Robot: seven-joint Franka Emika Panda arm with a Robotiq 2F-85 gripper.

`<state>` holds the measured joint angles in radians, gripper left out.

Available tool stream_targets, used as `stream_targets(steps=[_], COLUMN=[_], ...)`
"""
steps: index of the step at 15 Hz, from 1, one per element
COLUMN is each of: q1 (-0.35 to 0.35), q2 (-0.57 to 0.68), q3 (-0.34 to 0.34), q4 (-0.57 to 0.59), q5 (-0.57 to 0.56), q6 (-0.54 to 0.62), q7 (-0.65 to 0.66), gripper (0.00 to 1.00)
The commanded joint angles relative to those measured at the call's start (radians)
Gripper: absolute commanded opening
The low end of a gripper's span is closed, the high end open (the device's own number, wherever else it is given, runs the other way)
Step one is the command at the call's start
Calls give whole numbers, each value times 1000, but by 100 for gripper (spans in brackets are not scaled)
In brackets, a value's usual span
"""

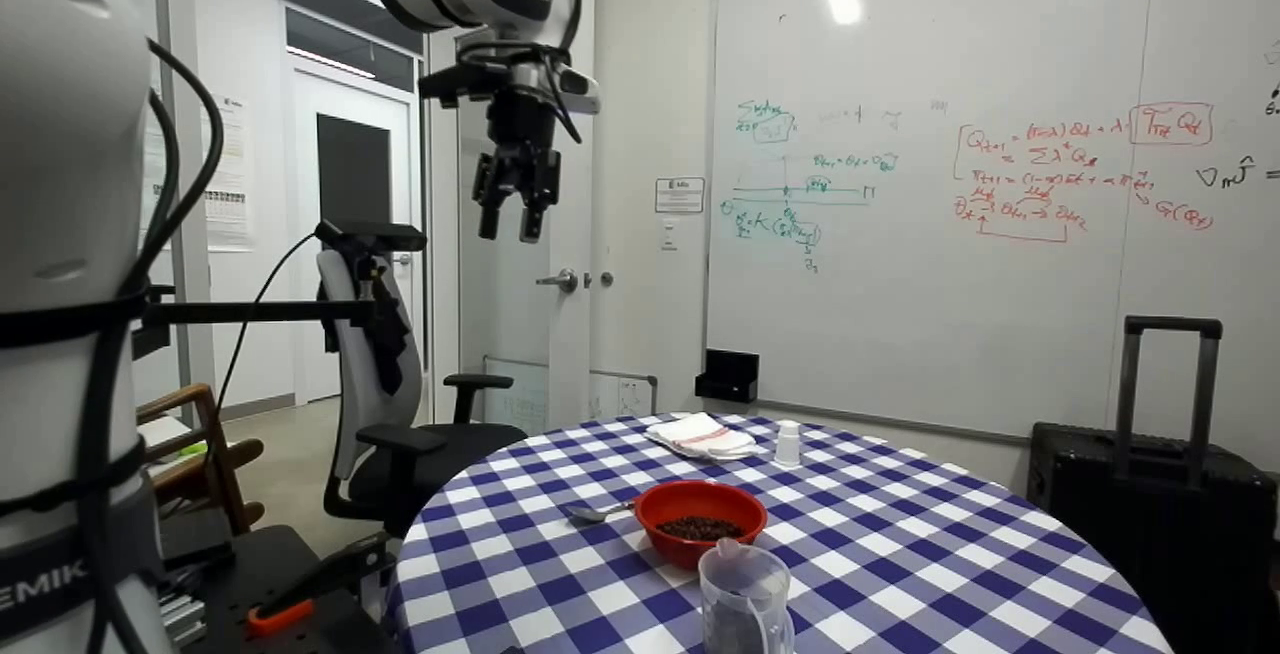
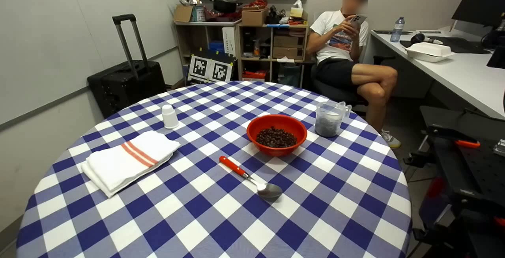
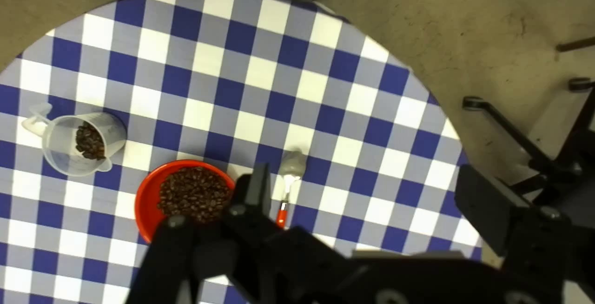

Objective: Use the spoon to scoop up contents from the bowl and put them inside the jug

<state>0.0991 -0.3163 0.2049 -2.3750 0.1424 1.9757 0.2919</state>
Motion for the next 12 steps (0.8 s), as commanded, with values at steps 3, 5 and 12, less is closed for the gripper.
stream_targets(steps=[3,5,12], q1=[-79,-79,-36], q2=[348,470,810], q3=[-97,-123,-145], q4=[230,343,704], q5=[-75,-55,-57], q6=[64,61,13], q7=[-22,-52,-1], gripper=[100,100,100])
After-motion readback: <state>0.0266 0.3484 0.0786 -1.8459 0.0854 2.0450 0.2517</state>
